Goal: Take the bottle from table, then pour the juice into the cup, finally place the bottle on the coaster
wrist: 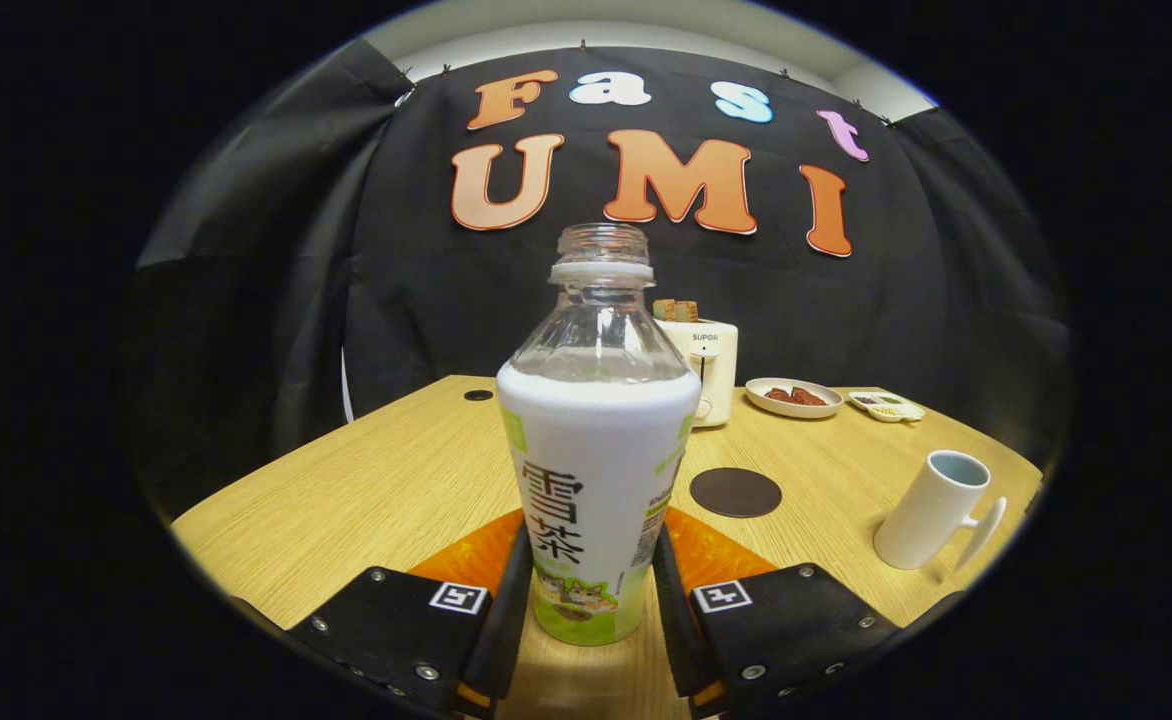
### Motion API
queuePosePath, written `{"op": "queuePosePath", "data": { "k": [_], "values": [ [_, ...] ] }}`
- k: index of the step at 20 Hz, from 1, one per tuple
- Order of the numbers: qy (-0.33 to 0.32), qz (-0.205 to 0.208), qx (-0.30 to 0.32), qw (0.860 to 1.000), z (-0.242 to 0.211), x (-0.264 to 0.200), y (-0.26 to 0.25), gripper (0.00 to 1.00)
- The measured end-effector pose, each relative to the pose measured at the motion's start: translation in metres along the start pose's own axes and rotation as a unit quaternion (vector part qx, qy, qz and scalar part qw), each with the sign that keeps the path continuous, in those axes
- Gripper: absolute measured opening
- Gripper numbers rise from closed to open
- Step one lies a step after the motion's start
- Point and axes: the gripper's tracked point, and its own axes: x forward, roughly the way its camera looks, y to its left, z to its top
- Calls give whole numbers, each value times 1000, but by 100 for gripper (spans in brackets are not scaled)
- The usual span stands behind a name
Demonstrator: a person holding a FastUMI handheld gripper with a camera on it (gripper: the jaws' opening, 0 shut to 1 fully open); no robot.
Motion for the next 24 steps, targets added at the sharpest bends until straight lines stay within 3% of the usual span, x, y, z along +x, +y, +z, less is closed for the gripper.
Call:
{"op": "queuePosePath", "data": {
  "k": [8,16,24],
  "values": [
    [-8,51,114,992,26,-9,16,60],
    [-4,80,211,974,40,-17,22,60],
    [-9,76,300,951,50,-23,-2,60]
  ]
}}
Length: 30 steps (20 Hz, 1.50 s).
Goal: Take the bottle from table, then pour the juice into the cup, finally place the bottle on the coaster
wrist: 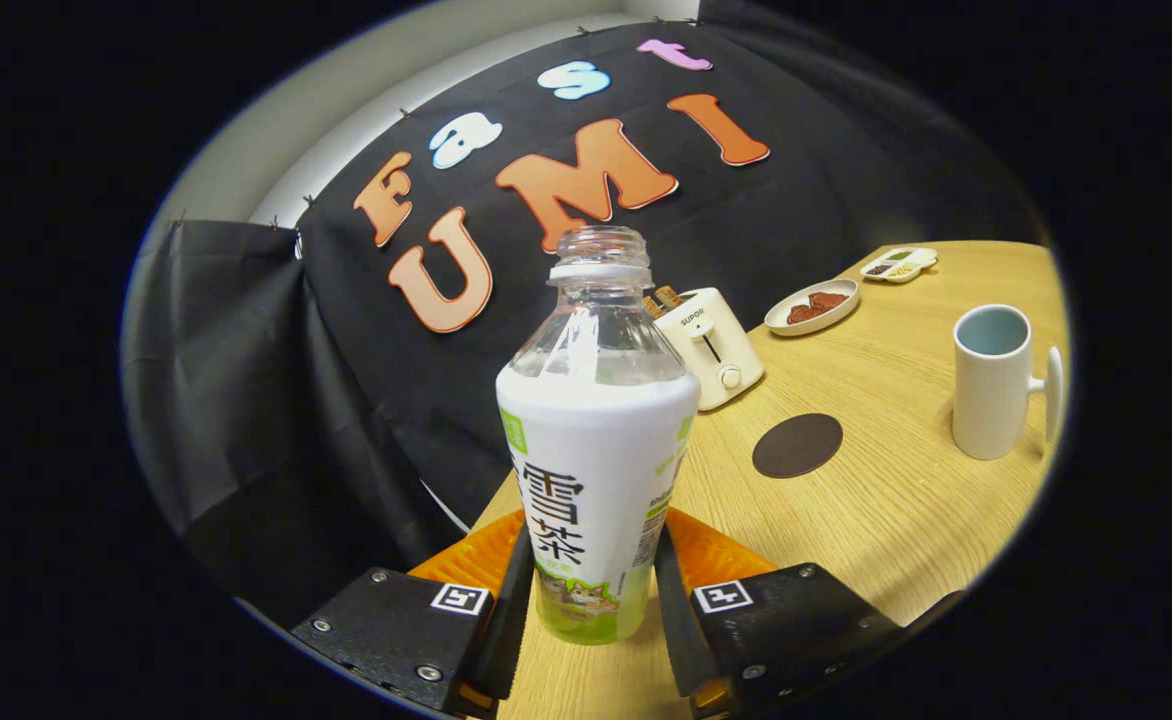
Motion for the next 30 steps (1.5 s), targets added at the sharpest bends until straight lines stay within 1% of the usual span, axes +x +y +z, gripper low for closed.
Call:
{"op": "queuePosePath", "data": {
  "k": [5,11,16,20,23,28,30],
  "values": [
    [-11,12,80,997,16,-5,-8,60],
    [-26,11,173,984,35,-5,-28,60],
    [-45,12,269,962,45,-5,-45,60],
    [-54,9,322,945,52,-3,-59,60],
    [-65,13,364,929,61,-4,-68,60],
    [-72,4,399,914,67,-2,-89,60],
    [-73,2,427,901,68,1,-95,60]
  ]
}}
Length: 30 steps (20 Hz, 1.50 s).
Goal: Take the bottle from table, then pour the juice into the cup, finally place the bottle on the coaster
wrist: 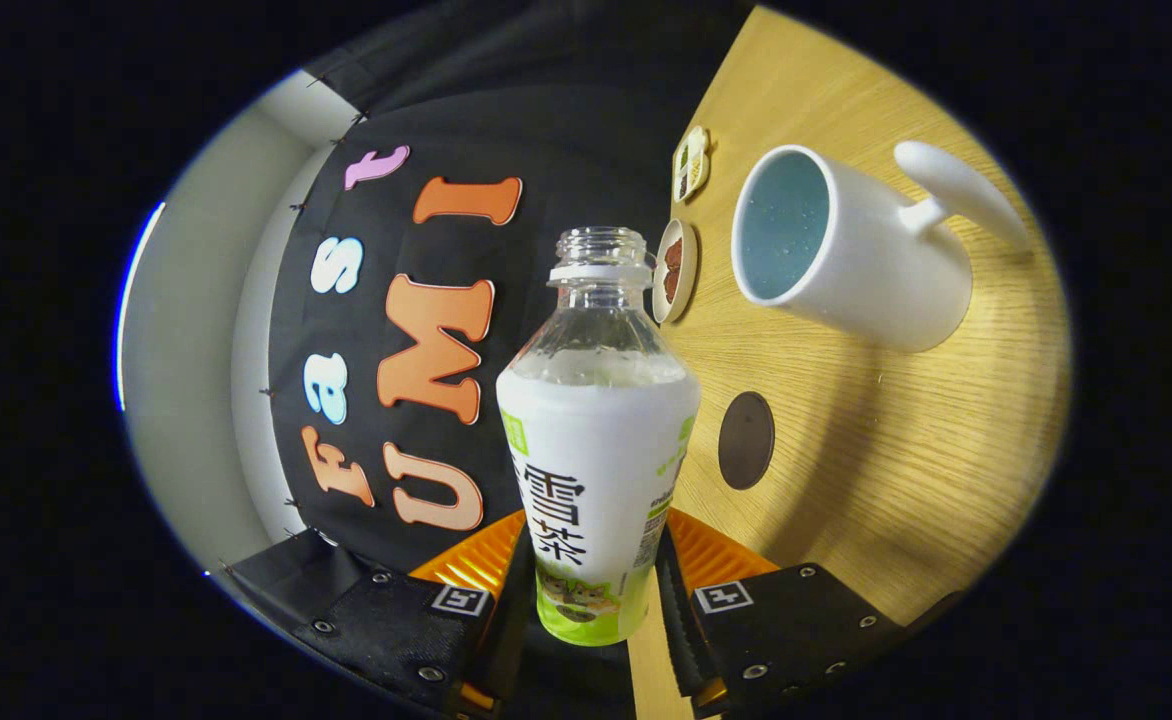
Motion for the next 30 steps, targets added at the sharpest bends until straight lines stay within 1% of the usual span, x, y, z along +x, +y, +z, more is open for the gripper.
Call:
{"op": "queuePosePath", "data": {
  "k": [4,15,18,23,30],
  "values": [
    [-2,7,48,999,0,4,4,60],
    [-5,8,114,993,8,6,3,60],
    [-5,16,122,992,11,4,4,60],
    [-6,16,134,991,13,3,6,60],
    [-9,27,155,988,17,-1,8,60]
  ]
}}
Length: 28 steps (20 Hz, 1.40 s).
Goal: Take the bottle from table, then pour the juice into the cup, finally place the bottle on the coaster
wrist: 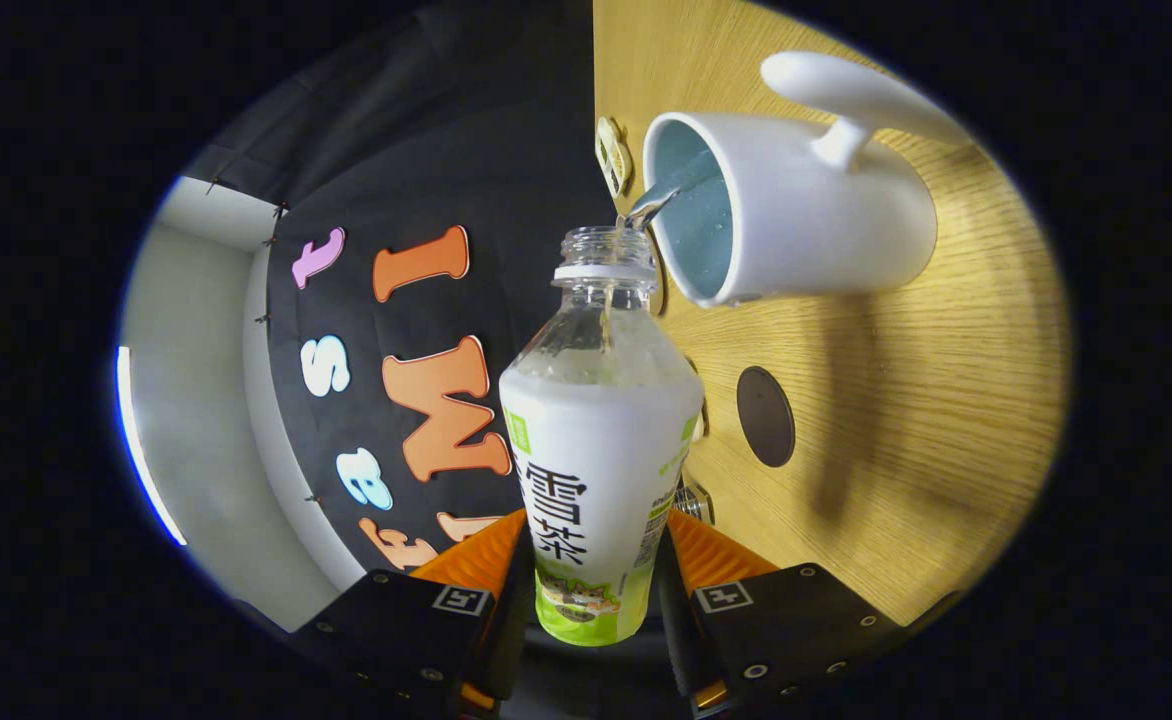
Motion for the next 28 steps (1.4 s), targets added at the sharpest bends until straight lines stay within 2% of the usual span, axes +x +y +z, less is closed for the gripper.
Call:
{"op": "queuePosePath", "data": {
  "k": [28],
  "values": [
    [-7,29,98,995,-6,2,22,60]
  ]
}}
